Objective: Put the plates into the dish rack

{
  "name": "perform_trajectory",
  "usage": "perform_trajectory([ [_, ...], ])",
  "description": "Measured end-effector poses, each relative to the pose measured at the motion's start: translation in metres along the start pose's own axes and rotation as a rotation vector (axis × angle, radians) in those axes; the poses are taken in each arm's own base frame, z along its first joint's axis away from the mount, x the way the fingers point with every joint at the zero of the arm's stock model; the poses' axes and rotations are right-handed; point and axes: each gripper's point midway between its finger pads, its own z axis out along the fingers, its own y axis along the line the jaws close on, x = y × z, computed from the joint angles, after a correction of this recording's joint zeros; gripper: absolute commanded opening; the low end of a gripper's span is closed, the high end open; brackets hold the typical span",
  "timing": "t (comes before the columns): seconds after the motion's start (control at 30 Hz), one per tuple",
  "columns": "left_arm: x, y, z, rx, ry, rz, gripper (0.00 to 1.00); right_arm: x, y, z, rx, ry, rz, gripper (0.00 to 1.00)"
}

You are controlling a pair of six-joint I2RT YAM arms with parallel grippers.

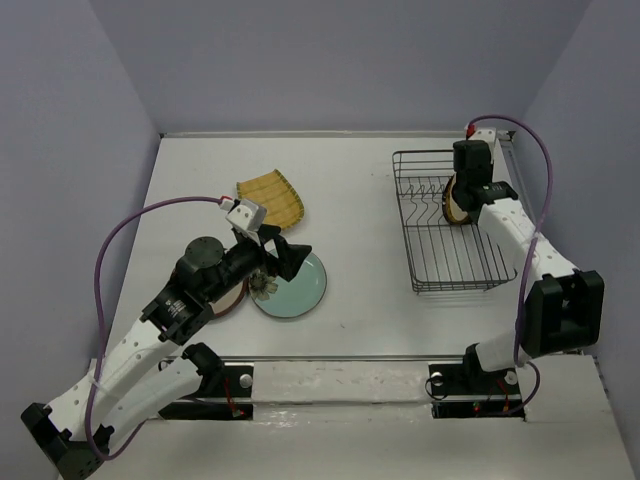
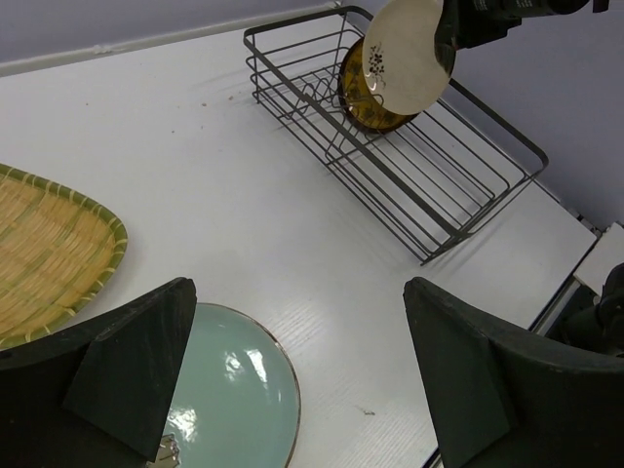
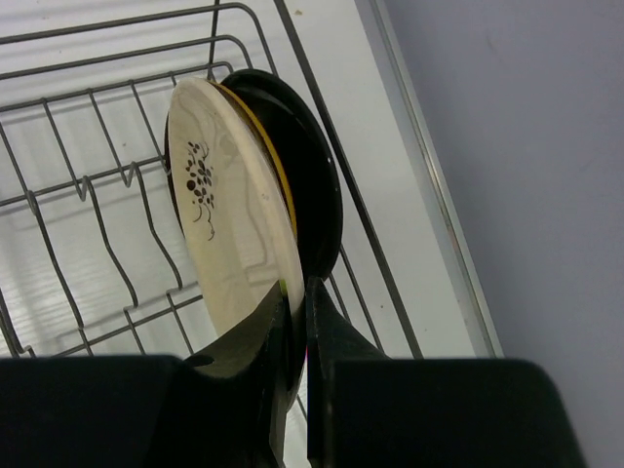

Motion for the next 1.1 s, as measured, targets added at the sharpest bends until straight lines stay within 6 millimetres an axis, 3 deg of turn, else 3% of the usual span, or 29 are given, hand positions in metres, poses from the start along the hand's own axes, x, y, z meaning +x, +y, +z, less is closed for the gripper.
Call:
perform_trajectory([
  [0.27, 0.001, -0.001, 0.000, 0.003, 0.003, 0.000, 0.99, 0.016, 0.020, 0.016, -0.047, 0.048, -0.035, 0.10],
  [0.37, 0.001, 0.000, 0.001, 0.002, 0.005, 0.000, 0.99, 0.026, 0.029, 0.025, -0.059, 0.077, -0.054, 0.22],
  [0.43, 0.002, 0.000, 0.001, 0.001, 0.008, 0.000, 0.99, 0.032, 0.034, 0.029, -0.067, 0.096, -0.065, 0.43],
  [0.57, 0.004, 0.000, 0.003, 0.000, 0.015, -0.001, 0.99, 0.029, 0.034, 0.027, -0.074, 0.087, -0.052, 0.64],
  [0.63, 0.004, 0.001, 0.003, -0.001, 0.017, -0.001, 0.99, 0.024, 0.032, 0.022, -0.081, 0.073, -0.033, 0.67],
  [0.77, 0.006, 0.001, 0.004, -0.002, 0.021, -0.001, 0.99, 0.001, 0.027, -0.001, -0.128, 0.009, 0.059, 0.67],
  [0.87, 0.007, 0.002, 0.005, -0.004, 0.028, -0.001, 0.99, -0.017, 0.031, -0.031, -0.199, -0.060, 0.140, 0.65],
  [0.93, 0.009, 0.002, 0.006, -0.007, 0.034, -0.002, 0.99, -0.020, 0.046, -0.054, -0.282, -0.088, 0.178, 0.64],
  [1.1, 0.012, 0.007, 0.009, -0.030, 0.043, -0.002, 0.99, -0.004, 0.123, -0.131, -0.646, -0.098, 0.247, 0.62],
])
